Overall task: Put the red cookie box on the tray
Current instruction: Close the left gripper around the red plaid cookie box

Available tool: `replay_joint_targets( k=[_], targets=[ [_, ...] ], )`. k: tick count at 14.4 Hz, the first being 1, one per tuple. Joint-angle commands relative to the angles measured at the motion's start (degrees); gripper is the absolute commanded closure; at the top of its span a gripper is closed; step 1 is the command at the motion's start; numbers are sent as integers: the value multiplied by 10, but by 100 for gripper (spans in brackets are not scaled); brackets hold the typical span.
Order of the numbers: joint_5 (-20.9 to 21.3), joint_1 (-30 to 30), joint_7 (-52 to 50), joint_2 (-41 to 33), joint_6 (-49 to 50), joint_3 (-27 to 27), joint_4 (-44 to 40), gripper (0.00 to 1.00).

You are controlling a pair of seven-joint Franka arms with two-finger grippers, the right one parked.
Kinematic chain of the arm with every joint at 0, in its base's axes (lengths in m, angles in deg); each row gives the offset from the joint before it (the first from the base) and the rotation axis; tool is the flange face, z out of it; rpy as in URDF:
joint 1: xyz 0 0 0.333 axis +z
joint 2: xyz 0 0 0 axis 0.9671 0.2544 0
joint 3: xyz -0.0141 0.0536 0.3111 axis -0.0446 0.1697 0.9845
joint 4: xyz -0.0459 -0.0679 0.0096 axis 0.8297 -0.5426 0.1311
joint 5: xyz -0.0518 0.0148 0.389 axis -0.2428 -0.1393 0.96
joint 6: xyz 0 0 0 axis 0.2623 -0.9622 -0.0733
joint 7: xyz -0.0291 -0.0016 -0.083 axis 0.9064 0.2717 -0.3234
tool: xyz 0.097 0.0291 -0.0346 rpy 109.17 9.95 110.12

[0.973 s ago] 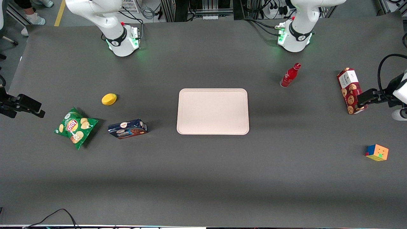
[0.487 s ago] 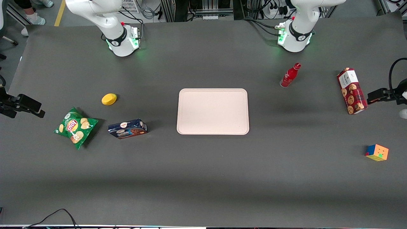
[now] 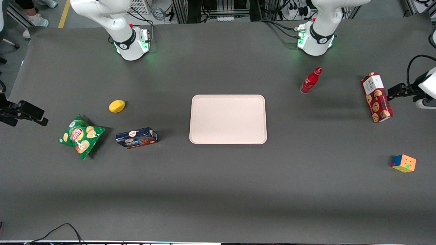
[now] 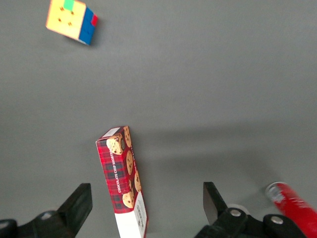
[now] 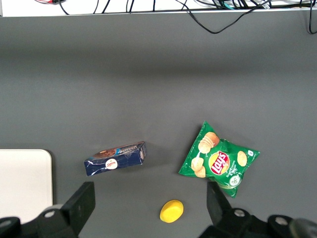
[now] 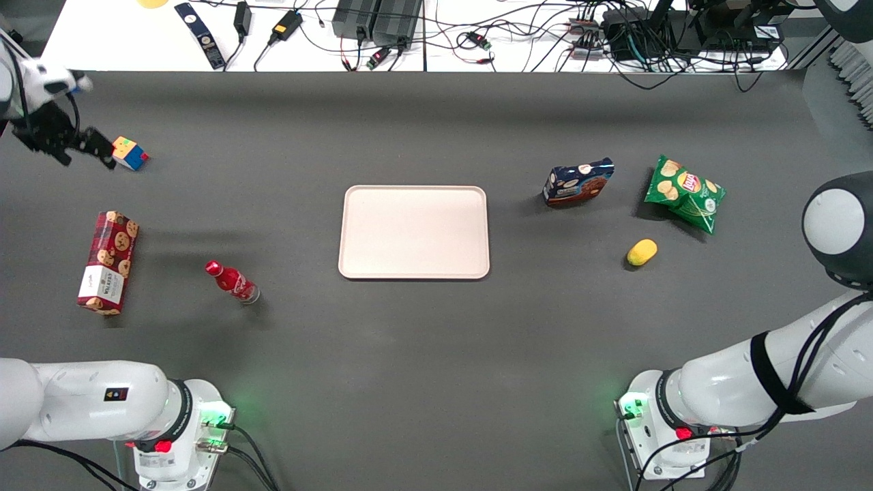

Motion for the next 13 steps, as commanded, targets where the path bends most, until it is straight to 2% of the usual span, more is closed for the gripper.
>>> replay_joint_targets(
  k=[1,7,11,13],
  targets=[
    [7,-3,54,-20,-71,33,74,0],
    [7,2,84,16,-78,53,72,0],
    [7,42,111,78,-155,61,76,0],
    [-19,61,117,85,-176,68,89,0]
  ],
)
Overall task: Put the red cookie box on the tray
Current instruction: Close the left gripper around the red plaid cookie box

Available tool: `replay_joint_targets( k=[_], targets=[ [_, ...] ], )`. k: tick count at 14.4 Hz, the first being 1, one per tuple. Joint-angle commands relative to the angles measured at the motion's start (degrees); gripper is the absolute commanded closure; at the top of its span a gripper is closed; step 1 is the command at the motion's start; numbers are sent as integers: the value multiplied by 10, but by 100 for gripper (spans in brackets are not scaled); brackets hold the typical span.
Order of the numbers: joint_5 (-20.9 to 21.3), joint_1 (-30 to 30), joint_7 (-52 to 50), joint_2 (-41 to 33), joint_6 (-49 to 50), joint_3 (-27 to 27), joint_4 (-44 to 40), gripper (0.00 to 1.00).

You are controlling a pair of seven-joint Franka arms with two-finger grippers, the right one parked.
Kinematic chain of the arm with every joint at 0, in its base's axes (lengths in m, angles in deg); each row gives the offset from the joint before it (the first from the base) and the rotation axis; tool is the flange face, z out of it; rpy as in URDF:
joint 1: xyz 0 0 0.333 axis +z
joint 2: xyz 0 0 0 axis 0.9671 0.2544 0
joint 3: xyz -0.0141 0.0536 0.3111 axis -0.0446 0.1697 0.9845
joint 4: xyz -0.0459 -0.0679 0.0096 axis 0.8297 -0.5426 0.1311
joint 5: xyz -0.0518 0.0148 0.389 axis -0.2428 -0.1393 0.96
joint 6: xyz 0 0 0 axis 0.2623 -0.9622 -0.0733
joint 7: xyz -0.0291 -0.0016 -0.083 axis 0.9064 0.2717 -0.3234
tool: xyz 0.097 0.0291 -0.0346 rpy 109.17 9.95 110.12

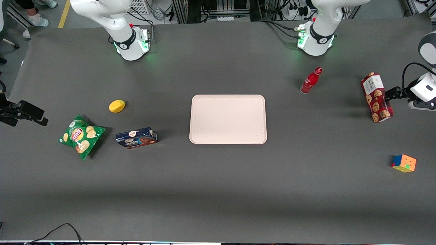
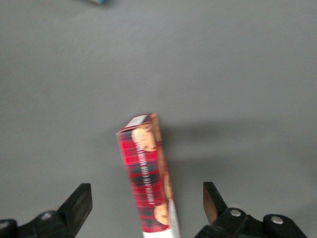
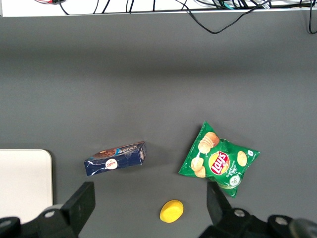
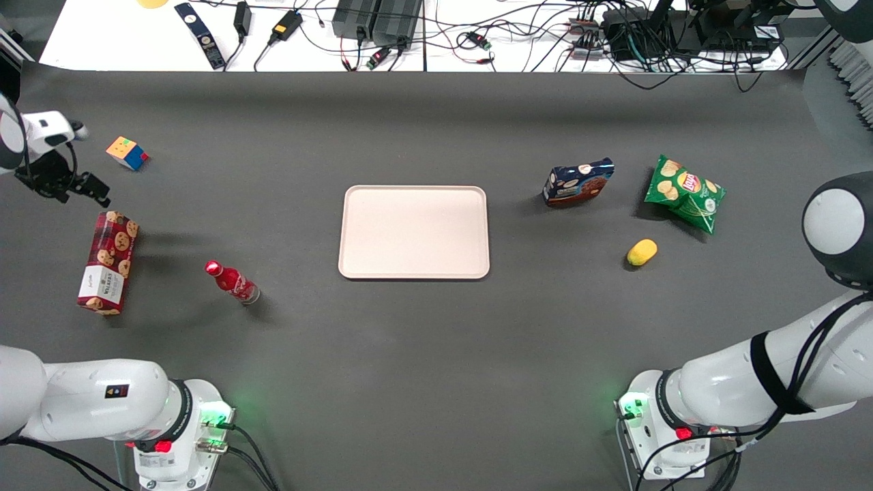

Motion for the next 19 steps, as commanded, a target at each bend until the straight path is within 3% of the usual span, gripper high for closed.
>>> replay_joint_targets(
  k=[1,5,19],
  targets=[
    [-46,35,26,19,-31,15,14,0],
    [-62,35,-54,28,-21,20,23,0],
    [-61,51,-54,72,-143,22,109,0]
  ],
)
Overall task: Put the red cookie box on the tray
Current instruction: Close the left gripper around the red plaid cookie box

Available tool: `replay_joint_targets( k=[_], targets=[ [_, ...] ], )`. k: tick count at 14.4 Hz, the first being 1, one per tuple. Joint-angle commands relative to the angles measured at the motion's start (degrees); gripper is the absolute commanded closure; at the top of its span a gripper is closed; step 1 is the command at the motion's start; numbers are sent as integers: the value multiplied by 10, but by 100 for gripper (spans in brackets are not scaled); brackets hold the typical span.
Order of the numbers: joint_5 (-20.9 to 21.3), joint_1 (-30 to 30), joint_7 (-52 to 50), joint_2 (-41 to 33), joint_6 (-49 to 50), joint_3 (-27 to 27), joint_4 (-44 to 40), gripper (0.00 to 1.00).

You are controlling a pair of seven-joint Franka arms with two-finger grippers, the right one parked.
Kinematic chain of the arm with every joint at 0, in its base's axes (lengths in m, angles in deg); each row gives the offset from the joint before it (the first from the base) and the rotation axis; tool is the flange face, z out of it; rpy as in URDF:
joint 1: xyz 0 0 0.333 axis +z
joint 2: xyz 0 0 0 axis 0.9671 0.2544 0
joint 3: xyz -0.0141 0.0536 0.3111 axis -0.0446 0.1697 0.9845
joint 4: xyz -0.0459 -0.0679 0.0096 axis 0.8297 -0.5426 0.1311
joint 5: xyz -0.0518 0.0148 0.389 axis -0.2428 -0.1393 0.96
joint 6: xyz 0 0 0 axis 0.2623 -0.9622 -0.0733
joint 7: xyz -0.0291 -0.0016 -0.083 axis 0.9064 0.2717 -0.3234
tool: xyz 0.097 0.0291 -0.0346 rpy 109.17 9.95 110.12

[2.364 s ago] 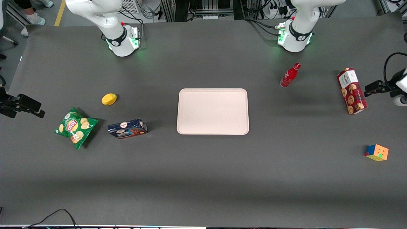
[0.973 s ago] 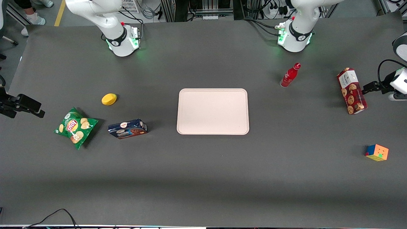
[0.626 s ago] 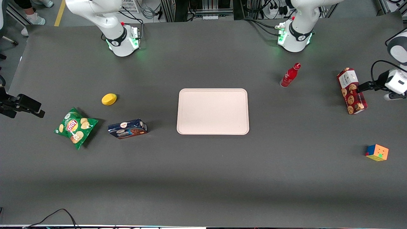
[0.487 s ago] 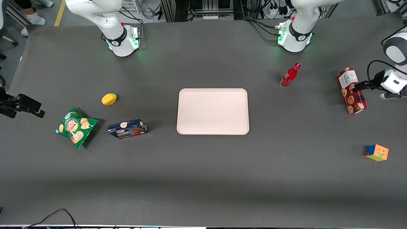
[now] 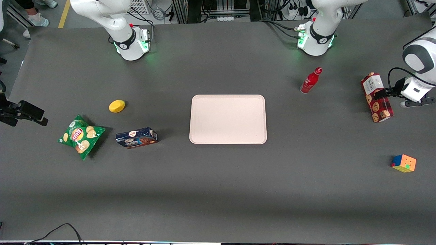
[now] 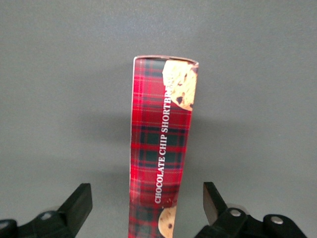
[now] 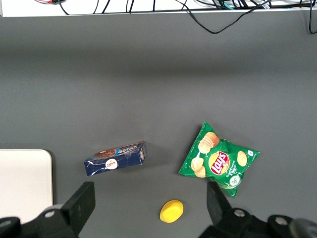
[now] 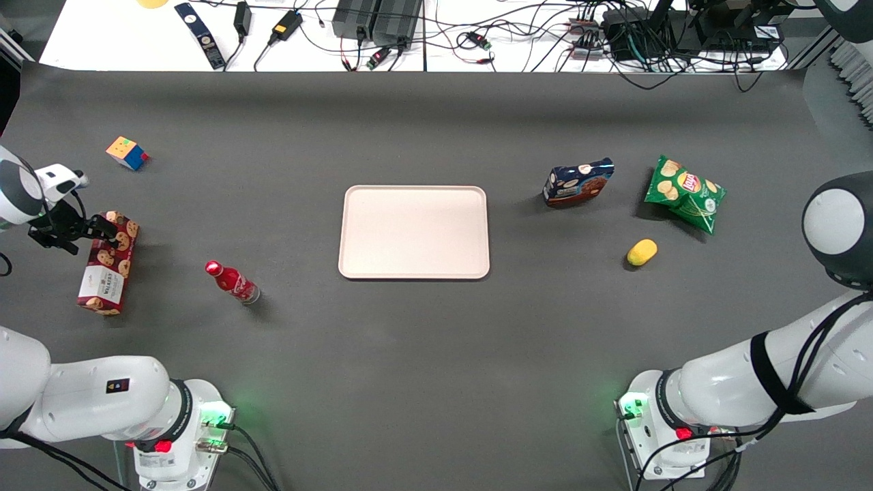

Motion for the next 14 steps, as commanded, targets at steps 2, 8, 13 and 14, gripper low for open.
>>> replay_joint_targets(
  k=[2,8,13,14],
  targets=[
    [-4,10,-1,4,-42,-1,29,0],
    [-5,10,-4,11,-41,-2,30,50],
    [-5,7,-15,10,-34,-5,29,92],
    [-6,6,-21,7,-30,-5,28,93]
  ],
)
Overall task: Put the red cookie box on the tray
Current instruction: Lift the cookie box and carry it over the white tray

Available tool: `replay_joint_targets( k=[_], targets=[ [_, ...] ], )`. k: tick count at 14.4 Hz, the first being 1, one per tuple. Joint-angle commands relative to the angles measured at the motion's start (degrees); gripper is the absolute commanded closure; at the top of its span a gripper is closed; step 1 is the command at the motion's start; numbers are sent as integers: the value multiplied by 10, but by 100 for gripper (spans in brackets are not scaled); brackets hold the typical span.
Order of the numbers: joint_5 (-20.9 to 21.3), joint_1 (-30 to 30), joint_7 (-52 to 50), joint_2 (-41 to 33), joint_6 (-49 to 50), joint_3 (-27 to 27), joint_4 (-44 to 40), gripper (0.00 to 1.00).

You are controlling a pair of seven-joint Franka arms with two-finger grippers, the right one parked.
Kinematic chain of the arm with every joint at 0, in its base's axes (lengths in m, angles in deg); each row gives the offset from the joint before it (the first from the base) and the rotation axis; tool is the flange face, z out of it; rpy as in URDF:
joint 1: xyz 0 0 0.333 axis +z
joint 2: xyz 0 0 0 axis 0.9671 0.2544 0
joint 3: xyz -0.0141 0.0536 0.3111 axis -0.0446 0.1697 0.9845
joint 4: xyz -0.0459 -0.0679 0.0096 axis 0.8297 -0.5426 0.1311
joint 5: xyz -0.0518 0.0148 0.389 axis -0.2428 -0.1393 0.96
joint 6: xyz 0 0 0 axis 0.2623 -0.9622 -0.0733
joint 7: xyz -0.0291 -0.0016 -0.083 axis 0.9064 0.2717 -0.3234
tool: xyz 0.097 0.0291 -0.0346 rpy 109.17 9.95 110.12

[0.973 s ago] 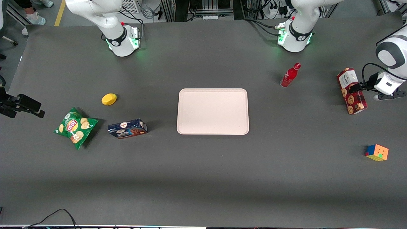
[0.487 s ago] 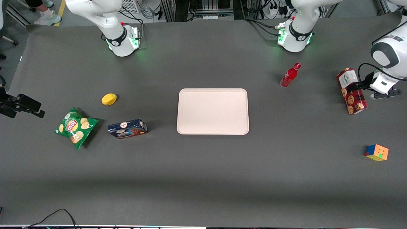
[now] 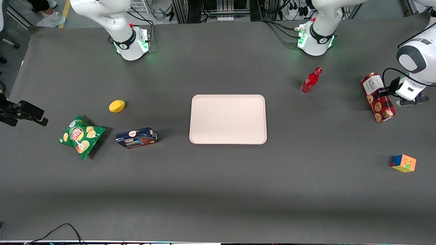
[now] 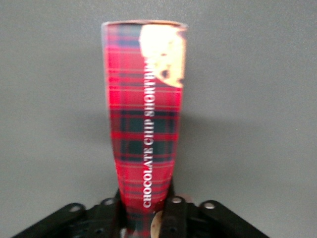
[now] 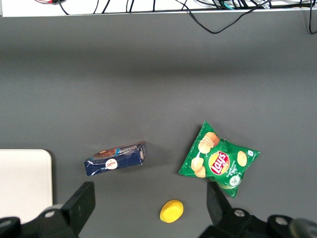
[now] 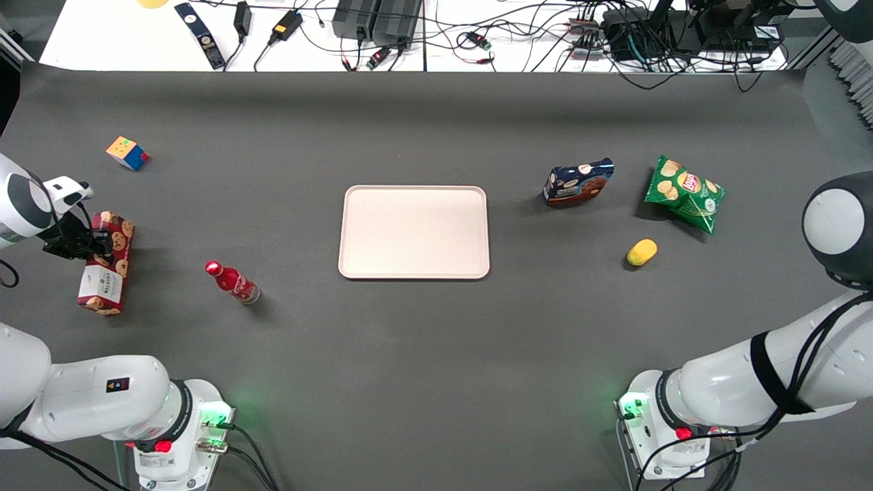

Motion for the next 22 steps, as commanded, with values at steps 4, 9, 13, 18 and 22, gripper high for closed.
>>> replay_joint_targets(
  k=[4,9,13,18,22],
  targets=[
    [-5,-3,-23,-18,89,-5,-54,95],
    [5,-3,-21,-80,217,-29,-153,94],
    [20,-4,-27,-96,443,-62,-336,94],
    [31,-6,-43,-93,555,-78,-448,94],
    [30,-8,-131,-94,601,-152,-475,94]
  ],
)
